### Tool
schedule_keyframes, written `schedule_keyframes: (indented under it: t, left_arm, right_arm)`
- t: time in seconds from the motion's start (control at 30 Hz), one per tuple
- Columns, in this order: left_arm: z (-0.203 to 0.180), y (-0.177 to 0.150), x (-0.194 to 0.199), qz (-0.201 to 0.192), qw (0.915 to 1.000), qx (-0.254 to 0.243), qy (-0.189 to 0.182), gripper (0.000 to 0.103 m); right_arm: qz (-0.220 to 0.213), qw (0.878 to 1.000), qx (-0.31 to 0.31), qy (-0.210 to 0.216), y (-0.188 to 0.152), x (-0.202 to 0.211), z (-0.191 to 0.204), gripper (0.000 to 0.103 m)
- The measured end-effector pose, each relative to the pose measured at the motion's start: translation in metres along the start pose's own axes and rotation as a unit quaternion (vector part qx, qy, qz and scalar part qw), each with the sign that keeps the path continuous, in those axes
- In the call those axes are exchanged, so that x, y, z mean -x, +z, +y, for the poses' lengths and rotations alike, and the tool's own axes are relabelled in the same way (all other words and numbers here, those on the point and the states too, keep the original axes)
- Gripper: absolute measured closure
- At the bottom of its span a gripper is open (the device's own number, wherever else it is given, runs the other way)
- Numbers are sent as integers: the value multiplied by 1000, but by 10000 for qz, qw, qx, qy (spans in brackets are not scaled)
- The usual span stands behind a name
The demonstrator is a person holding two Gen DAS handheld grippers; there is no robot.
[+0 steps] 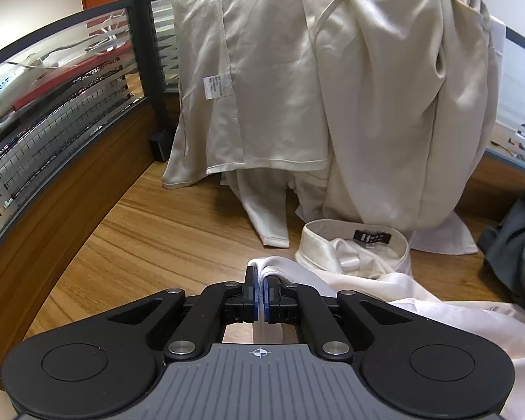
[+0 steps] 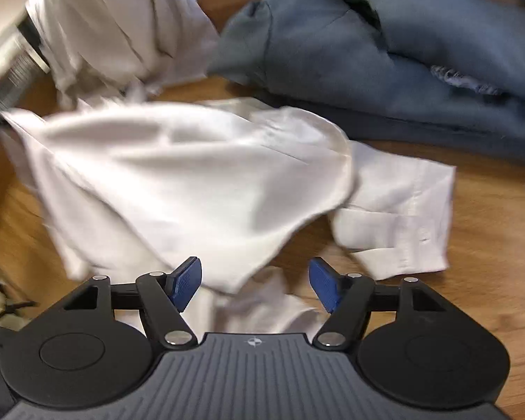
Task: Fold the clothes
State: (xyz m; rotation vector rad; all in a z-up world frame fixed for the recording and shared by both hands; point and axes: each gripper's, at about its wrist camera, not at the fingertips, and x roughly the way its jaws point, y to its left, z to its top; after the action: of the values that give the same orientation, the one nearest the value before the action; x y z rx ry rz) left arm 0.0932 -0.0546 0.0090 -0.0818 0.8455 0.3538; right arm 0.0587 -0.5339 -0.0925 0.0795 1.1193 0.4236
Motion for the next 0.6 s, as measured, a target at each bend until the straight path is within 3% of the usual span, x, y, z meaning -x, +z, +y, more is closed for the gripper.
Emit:
schedule_keyframes:
  t: [0.03,0.1,0.13,0.17,0.23,0.3,0.5,0.6]
  left_arm:
    - [0,0,-1,9,10000,-9,3,98]
    - [0,1,-3,16,10000,-42,9,98]
    - [0,2,-4,17,10000,-55,9,98]
    - [0,3,-6,14,10000,-57,6,98]
    - [0,5,-7,5,10000,-45,2,98]
    - [1,7,-10,3,10000,-38,4,98]
    - [1,8,-17,54,10000,-5,42,98]
    - [2,7,-21,94,9999,18,47,98]
  right_arm:
    - [2,10000,-13,60,0,-4,1,33]
    - [7,9994,-143,308,3,-11,-2,49]
    - [28,9991,-173,380,8,-14,-3,84]
    - [0,9991,-172,392,14,-15,-4,100]
    - [-113,9989,-160,414,26,-15,-5,102]
    - [-516,9980,-64,370,46,-6,-3,102]
    - [-1306,9910,156,-256,109,-1,-6,102]
    - [-1424,9884,273,-454,127,-6,-7,89]
